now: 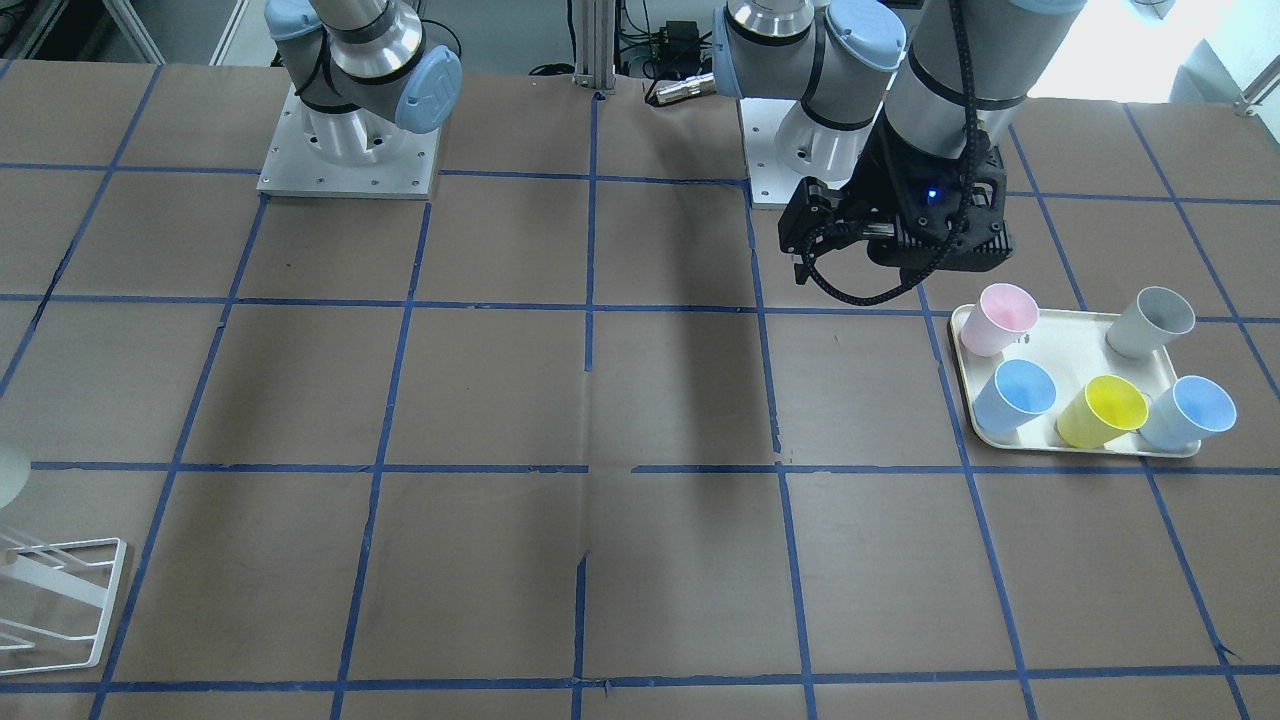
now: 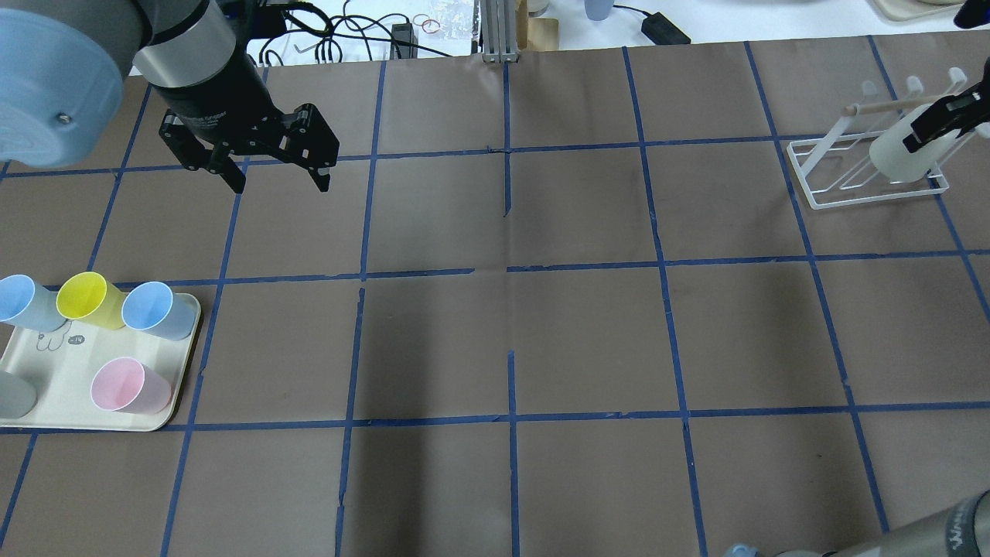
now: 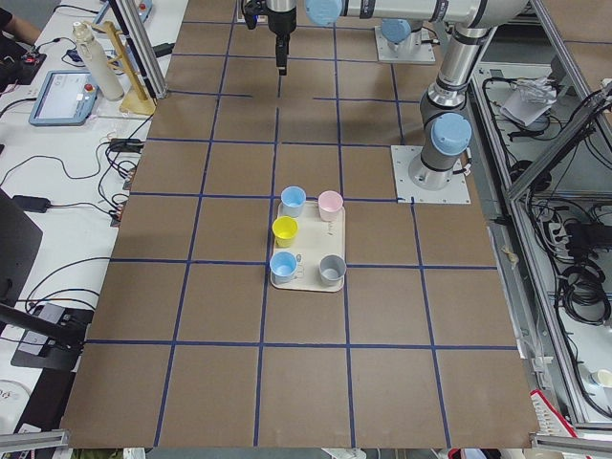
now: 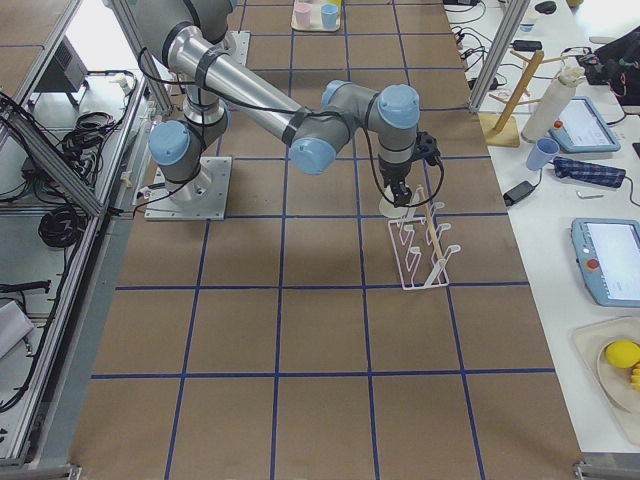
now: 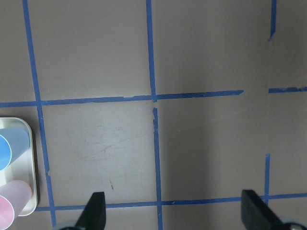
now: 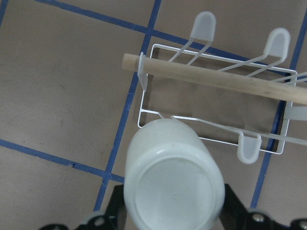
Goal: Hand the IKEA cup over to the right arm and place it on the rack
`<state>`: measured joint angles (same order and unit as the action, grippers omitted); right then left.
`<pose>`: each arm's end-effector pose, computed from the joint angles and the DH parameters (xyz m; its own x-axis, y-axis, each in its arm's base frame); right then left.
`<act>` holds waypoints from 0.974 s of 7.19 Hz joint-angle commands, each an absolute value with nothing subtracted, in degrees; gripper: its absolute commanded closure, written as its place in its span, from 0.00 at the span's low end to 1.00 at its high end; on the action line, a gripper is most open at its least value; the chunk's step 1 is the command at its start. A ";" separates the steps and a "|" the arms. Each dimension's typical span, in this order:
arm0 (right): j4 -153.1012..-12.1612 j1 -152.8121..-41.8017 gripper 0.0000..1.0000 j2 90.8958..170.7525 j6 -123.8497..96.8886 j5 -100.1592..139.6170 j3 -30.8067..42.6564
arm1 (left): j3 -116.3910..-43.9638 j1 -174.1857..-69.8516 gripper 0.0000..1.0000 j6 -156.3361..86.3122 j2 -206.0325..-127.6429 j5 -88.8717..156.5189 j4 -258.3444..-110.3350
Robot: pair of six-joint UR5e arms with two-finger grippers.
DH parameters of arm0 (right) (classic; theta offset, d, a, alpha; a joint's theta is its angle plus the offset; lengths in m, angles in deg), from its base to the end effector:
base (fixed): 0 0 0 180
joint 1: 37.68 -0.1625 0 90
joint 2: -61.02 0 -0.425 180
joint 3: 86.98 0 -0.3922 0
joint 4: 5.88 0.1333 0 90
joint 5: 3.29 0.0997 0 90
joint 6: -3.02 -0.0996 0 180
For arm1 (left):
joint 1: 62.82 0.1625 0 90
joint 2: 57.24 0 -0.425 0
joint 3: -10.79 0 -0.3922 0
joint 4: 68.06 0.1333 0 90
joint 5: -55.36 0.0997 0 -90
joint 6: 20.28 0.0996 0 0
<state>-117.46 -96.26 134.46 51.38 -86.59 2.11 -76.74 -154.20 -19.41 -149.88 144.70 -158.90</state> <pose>-0.1934 -0.5945 0.3760 -0.9548 -0.2972 0.0001 -0.2936 0.9432 -0.1554 -0.1467 -0.5063 0.4845 -0.9992 0.0391 0.0118 0.0393 0.9991 0.0175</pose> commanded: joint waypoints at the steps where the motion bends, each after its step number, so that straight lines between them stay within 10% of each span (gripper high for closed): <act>1: -118.29 -96.30 0.87 132.39 51.18 -86.70 2.14 | -76.92 -154.06 0.00 -19.32 -149.79 144.83 -158.94; 7: -118.30 -96.47 0.87 129.22 51.18 -88.28 2.31 | -76.75 -153.97 0.00 -20.19 -149.70 144.57 -159.20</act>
<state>-118.22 -96.47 129.70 51.18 -88.24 2.30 -76.81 -153.97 -19.76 -149.72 144.64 -159.15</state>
